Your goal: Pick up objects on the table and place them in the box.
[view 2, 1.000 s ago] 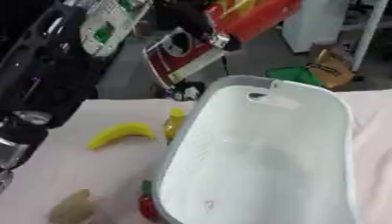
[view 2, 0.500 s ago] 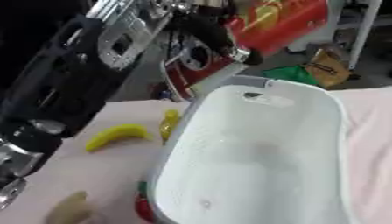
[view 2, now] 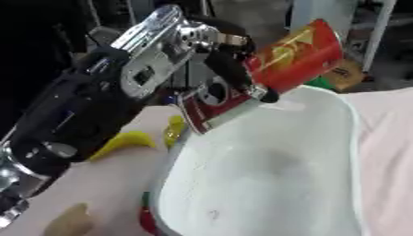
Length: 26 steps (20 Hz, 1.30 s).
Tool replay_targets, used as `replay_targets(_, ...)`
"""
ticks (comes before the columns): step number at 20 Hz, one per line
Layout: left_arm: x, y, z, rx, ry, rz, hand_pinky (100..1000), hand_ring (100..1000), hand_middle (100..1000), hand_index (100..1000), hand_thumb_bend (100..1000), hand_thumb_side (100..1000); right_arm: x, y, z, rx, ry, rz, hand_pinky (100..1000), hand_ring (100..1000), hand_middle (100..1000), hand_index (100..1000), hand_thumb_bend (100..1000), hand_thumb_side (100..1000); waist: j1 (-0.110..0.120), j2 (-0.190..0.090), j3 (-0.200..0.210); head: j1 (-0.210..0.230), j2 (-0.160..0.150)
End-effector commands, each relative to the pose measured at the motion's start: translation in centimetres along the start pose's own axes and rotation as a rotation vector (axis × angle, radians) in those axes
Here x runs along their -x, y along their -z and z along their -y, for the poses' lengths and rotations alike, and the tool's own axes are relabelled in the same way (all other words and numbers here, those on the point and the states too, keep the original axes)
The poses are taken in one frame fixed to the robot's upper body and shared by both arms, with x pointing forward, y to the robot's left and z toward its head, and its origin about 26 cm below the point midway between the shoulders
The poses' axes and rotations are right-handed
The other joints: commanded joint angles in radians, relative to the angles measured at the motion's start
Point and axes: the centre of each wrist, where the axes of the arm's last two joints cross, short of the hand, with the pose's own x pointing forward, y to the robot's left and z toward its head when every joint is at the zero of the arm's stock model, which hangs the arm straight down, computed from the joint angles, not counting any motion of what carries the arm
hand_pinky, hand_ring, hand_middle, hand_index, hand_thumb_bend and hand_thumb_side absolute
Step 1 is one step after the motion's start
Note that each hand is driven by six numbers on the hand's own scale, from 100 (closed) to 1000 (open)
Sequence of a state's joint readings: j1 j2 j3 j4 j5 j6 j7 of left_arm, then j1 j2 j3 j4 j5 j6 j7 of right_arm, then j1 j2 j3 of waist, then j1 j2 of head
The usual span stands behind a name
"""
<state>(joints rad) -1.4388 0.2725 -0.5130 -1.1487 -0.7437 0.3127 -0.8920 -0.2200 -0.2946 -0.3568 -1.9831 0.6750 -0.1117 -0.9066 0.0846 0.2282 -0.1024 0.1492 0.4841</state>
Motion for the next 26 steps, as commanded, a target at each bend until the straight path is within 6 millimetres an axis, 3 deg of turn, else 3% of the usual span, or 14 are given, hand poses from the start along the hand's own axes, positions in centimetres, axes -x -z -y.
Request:
replay_targets(1, 0.3, 0.0, -0.4, 0.017, -0.006, -0.018, 646, 635, 585, 736, 479, 708, -0.3, 1.2, 0.1, 0.016, 0.018, 0.037, 718, 547, 557, 692, 100, 721, -0.008, -0.018, -0.001, -0.001, 0.001)
replay_targets(4, 0.8, 0.9, 0.5, 0.054, -0.004, -0.020, 663, 668, 616, 769, 499, 700, -0.3, 1.2, 0.1, 0.017, 0.018, 0.037, 717, 547, 557, 692, 100, 721, -0.010, -0.017, -0.003, 0.000, 0.002)
replay_targets(5, 0.9, 1.1, 0.7, 0.062, -0.002, -0.019, 683, 728, 683, 842, 557, 680, -0.3, 1.2, 0.1, 0.017, 0.019, 0.038, 717, 547, 557, 692, 100, 723, -0.010, -0.016, -0.003, 0.000, 0.002)
replay_targets(6, 0.9, 1.4, 0.9, 0.073, 0.000, -0.017, 683, 728, 683, 842, 557, 680, -0.3, 1.2, 0.1, 0.017, 0.019, 0.038, 717, 547, 557, 692, 100, 723, -0.011, -0.016, -0.004, 0.000, 0.002)
replay_targets(7, 1.0, 1.6, 1.1, 0.083, 0.004, -0.015, 707, 795, 768, 919, 604, 668, -0.3, 1.2, 0.1, 0.018, 0.019, 0.039, 717, 548, 557, 692, 100, 723, -0.011, -0.016, -0.004, 0.001, 0.002)
replay_targets(8, 1.1, 1.9, 1.4, 0.094, 0.008, -0.012, 707, 795, 768, 919, 604, 668, -0.3, 1.2, 0.1, 0.018, 0.020, 0.039, 717, 548, 557, 692, 100, 723, -0.011, -0.016, -0.005, 0.001, 0.002)
replay_targets(9, 1.2, 2.2, 1.6, 0.104, 0.013, -0.011, 737, 882, 882, 1000, 653, 655, -0.3, 1.2, 0.1, 0.018, 0.020, 0.039, 717, 548, 557, 692, 100, 723, -0.011, -0.015, -0.006, 0.002, 0.003)
replay_targets(11, 1.6, 2.7, 2.1, 0.126, 0.021, -0.012, 754, 911, 926, 1000, 702, 653, -0.3, 1.3, 0.1, 0.018, 0.020, 0.040, 717, 549, 557, 692, 100, 724, -0.012, -0.014, -0.008, 0.004, 0.004)
replay_targets(26, -0.1, 1.6, 1.0, 0.080, -0.014, 0.057, 751, 907, 929, 1000, 780, 665, -0.3, 1.1, 0.1, 0.016, 0.018, 0.034, 718, 550, 556, 691, 100, 721, -0.013, -0.011, -0.015, 0.006, 0.001)
